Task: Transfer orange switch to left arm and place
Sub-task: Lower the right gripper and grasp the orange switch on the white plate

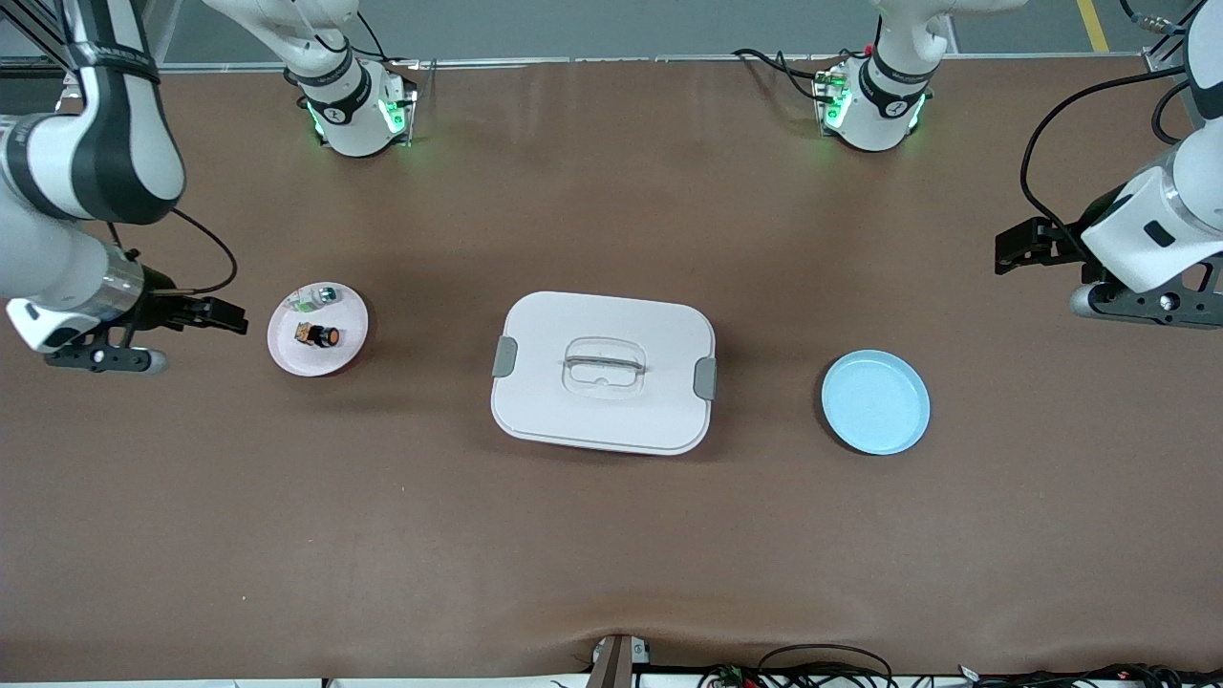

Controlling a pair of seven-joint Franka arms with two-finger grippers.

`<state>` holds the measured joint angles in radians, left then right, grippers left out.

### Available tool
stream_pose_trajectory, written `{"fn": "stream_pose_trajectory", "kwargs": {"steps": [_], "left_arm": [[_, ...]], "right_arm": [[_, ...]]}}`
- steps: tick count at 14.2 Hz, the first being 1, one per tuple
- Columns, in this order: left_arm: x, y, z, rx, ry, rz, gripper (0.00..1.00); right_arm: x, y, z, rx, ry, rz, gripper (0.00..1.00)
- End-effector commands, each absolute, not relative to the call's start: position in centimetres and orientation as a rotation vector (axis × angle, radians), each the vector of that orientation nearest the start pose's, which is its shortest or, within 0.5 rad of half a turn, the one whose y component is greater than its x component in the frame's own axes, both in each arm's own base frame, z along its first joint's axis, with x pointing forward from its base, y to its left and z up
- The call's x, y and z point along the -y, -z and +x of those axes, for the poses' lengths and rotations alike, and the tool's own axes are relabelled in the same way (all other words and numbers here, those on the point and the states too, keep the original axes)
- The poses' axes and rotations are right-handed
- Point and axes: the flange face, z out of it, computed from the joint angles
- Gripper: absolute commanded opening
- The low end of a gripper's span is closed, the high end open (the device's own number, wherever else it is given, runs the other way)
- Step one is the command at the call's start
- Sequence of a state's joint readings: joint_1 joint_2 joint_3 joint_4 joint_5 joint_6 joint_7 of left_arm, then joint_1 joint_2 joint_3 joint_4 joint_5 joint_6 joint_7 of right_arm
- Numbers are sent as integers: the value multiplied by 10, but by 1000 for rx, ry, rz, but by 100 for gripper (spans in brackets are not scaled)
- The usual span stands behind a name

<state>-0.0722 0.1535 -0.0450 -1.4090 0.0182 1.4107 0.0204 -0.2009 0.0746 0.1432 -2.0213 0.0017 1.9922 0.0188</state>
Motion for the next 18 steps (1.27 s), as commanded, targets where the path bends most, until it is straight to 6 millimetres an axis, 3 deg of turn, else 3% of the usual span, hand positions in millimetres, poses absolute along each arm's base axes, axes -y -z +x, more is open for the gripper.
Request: {"fn": "stream_pose_trajectory", "kwargs": {"steps": [1, 5, 15, 18], "left_arm": [[60, -605, 581, -191, -216, -3108, 100], [58, -605, 581, -186, -217, -3111, 100], [62, -597, 576, -193, -231, -3143, 100], [63, -596, 578, -195, -229, -3144, 100]], "right_arm": [[27, -379, 521, -142, -101, -3134, 100], [30, -343, 509, -154, -86, -3131, 100], [25, -249, 515, -146, -204, -3099, 100], [24, -239, 516, -120, -201, -3107, 100]]}}
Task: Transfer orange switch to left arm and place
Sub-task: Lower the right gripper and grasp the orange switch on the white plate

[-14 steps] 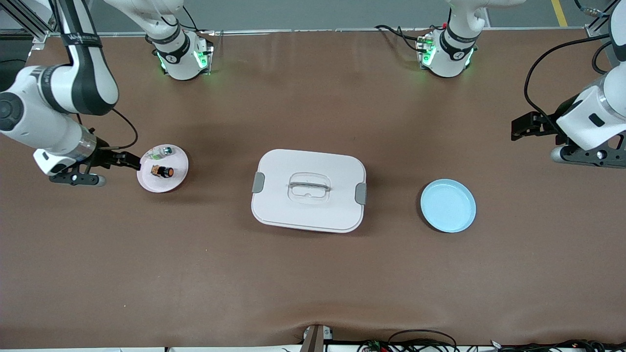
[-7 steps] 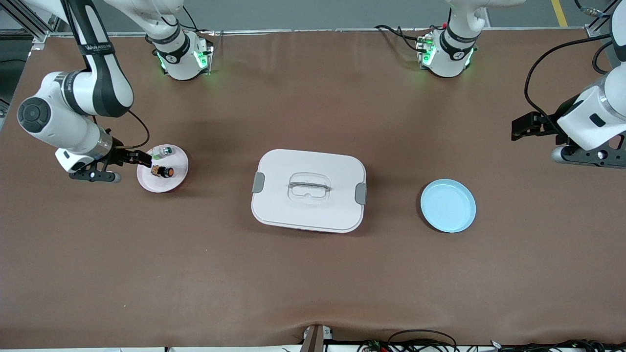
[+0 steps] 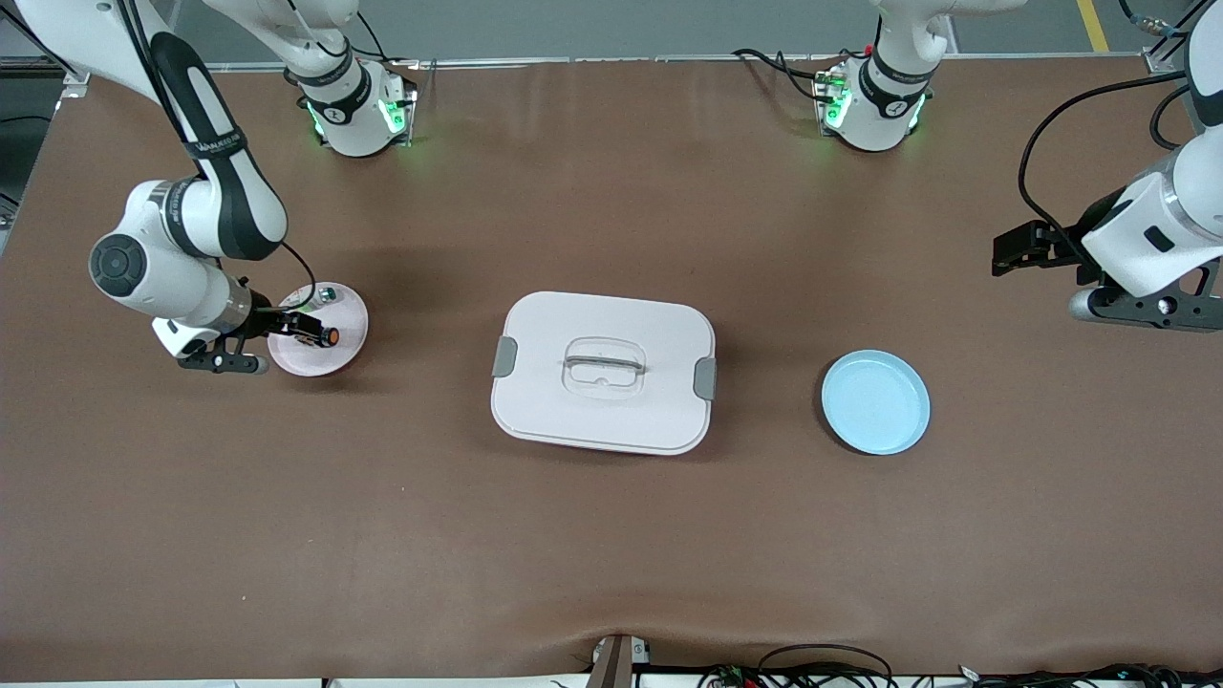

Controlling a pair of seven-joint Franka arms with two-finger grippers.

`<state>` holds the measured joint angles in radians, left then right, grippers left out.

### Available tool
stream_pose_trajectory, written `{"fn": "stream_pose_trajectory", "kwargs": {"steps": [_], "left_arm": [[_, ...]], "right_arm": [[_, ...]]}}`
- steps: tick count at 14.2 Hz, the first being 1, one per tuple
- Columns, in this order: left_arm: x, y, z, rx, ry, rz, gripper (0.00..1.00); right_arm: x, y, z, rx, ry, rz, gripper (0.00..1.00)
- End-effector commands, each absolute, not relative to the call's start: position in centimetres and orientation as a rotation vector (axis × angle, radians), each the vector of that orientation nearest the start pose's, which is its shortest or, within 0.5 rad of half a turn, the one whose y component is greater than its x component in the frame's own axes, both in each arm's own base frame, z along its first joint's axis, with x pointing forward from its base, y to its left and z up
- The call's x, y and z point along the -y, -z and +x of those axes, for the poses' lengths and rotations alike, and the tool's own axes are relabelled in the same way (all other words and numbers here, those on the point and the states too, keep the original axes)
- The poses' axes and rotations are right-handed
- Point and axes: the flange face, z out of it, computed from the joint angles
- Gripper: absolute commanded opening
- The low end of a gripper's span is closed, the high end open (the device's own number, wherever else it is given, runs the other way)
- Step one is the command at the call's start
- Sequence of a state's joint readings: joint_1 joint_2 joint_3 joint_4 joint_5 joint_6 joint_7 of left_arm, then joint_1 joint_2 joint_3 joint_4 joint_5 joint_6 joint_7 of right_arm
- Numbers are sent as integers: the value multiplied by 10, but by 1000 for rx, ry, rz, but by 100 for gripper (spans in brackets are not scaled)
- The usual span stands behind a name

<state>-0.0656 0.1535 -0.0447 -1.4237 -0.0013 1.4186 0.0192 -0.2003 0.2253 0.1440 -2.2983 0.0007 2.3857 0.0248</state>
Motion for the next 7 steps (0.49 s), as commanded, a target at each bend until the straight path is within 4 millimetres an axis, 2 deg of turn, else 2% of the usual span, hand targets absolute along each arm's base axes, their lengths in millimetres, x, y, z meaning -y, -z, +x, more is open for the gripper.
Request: {"fn": "stream_pose_trajectory", "kwargs": {"steps": [1, 7], "left_arm": [[64, -596, 578, -197, -226, -3144, 100], [68, -596, 578, -207, -226, -3141, 100]], "right_arm": [[24, -237, 516, -120, -210, -3106, 100], [25, -220, 513, -82, -244, -3122, 100]]}}
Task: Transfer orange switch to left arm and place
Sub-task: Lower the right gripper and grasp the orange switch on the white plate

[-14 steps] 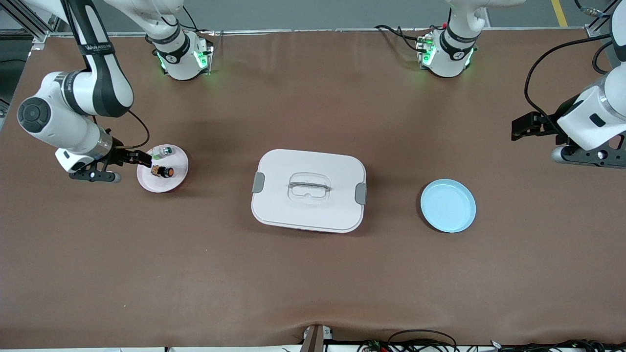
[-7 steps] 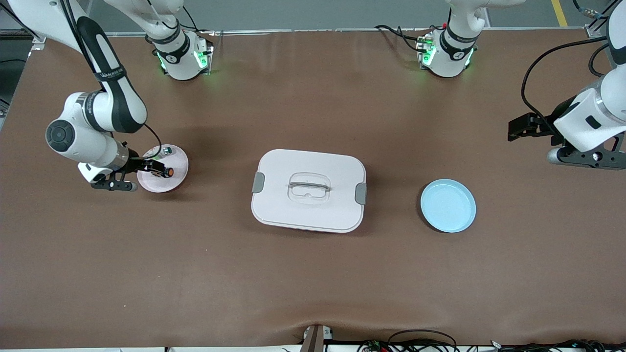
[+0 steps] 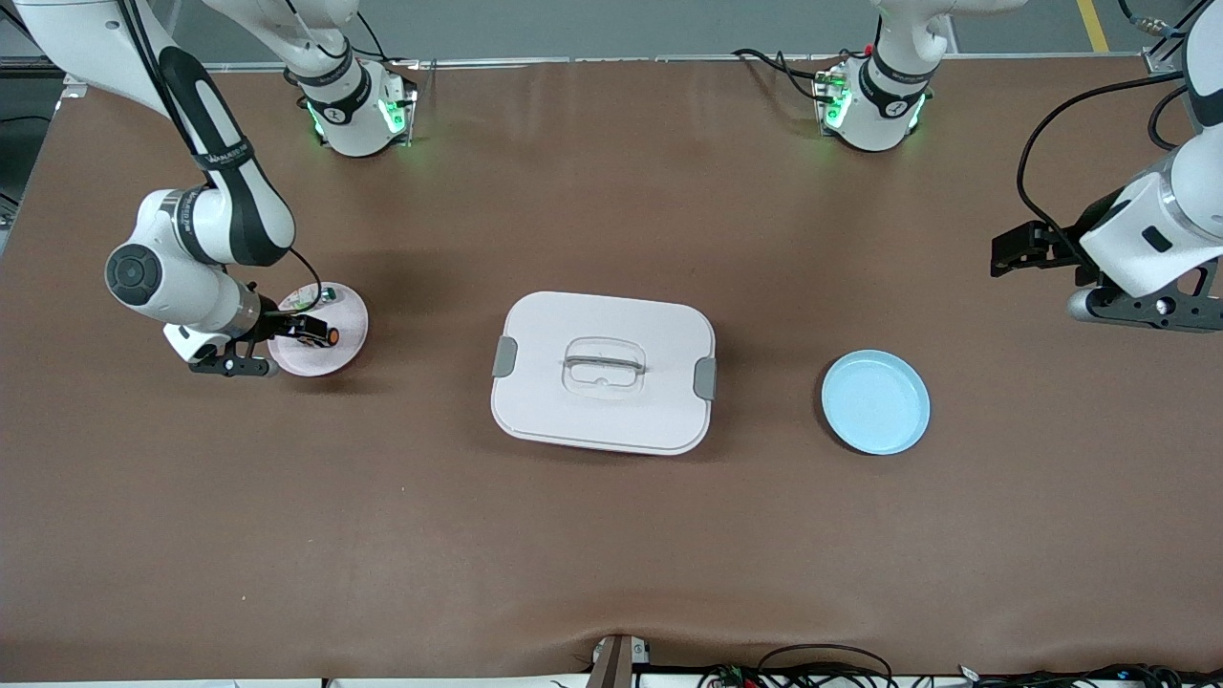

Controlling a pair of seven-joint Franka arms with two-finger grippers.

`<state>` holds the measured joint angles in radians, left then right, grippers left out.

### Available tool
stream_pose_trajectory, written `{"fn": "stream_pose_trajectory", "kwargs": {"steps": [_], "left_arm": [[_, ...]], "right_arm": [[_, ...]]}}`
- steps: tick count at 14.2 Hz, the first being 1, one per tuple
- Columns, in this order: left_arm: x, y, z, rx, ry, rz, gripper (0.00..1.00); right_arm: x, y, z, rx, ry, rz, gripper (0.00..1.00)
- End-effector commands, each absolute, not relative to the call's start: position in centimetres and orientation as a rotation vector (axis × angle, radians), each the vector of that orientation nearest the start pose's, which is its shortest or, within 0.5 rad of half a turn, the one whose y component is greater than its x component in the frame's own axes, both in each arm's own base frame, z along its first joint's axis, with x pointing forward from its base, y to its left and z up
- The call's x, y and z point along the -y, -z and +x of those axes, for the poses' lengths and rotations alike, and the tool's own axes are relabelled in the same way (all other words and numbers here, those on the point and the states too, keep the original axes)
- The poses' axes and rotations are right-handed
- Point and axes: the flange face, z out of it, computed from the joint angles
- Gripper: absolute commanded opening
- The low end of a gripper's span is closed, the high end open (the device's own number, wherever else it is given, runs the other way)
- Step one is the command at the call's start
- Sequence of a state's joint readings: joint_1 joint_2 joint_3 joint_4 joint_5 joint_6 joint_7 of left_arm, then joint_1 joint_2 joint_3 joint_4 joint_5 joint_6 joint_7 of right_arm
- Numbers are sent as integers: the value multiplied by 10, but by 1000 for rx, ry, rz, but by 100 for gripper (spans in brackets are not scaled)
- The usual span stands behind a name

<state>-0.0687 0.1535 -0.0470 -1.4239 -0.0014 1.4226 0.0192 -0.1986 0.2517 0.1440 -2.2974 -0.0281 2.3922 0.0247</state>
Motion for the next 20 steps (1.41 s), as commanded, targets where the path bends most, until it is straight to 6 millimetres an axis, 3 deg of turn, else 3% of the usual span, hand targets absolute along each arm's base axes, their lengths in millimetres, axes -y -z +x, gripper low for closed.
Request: {"fn": "stream_pose_trajectory", "kwargs": {"steps": [1, 6, 20], "left_arm": [[69, -596, 578, -207, -226, -3141, 100], [73, -596, 578, -219, -226, -3140, 100], [68, -595, 579, -217, -229, -3143, 100]], "right_arm": [[26, -219, 514, -87, -239, -3122, 100], [28, -202, 512, -94, -250, -3115, 100], [27, -183, 504, -104, -299, -3105, 100]]}}
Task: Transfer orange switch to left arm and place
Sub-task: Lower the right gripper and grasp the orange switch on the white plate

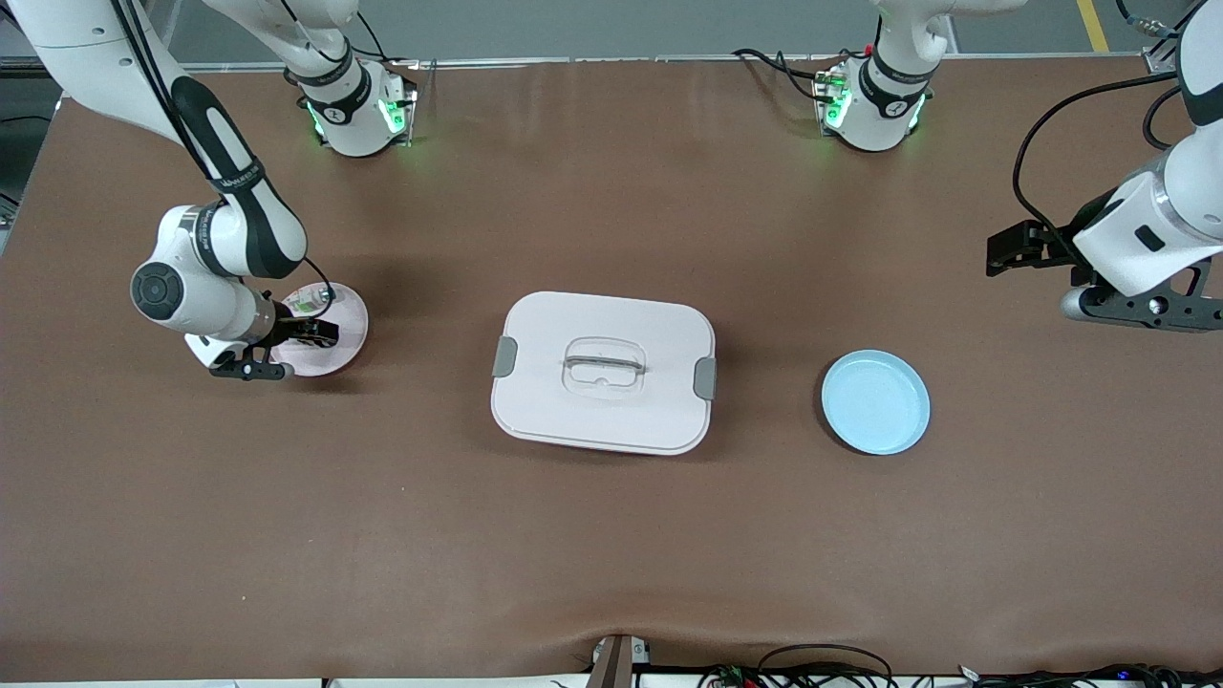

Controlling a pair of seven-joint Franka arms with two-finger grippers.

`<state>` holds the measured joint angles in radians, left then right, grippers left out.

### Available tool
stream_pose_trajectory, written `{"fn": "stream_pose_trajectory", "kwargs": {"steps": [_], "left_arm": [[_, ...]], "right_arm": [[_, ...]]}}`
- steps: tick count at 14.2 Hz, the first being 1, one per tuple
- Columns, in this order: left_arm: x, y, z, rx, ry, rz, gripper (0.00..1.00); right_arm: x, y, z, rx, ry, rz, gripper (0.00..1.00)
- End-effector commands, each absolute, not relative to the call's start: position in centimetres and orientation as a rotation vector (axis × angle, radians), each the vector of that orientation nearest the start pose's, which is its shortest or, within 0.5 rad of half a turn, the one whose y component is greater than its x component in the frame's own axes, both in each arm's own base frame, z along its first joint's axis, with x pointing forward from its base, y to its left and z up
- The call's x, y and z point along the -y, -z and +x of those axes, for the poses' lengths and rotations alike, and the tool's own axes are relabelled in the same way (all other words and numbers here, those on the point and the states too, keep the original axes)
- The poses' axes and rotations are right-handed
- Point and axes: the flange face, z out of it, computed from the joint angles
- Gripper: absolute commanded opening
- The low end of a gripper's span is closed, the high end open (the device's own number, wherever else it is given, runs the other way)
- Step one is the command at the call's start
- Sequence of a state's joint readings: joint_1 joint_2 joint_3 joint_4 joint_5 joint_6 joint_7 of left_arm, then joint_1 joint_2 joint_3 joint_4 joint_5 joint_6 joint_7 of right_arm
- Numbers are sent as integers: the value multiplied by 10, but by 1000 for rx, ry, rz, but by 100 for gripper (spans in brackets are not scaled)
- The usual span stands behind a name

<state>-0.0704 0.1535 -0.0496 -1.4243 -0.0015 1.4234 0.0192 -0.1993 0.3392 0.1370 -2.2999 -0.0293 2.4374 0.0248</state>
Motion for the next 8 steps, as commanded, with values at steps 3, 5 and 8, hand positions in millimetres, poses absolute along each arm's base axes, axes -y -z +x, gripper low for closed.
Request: {"fn": "stream_pose_trajectory", "kwargs": {"steps": [3, 5, 8], "left_arm": [[68, -595, 578, -217, -234, -3144, 100], [67, -595, 577, -215, -239, -3144, 100], [62, -594, 578, -210, -243, -3144, 100]], "right_arm": [[27, -178, 503, -107, -304, -3103, 100], [26, -173, 501, -109, -303, -3101, 100], [26, -173, 501, -109, -298, -3102, 100]]}}
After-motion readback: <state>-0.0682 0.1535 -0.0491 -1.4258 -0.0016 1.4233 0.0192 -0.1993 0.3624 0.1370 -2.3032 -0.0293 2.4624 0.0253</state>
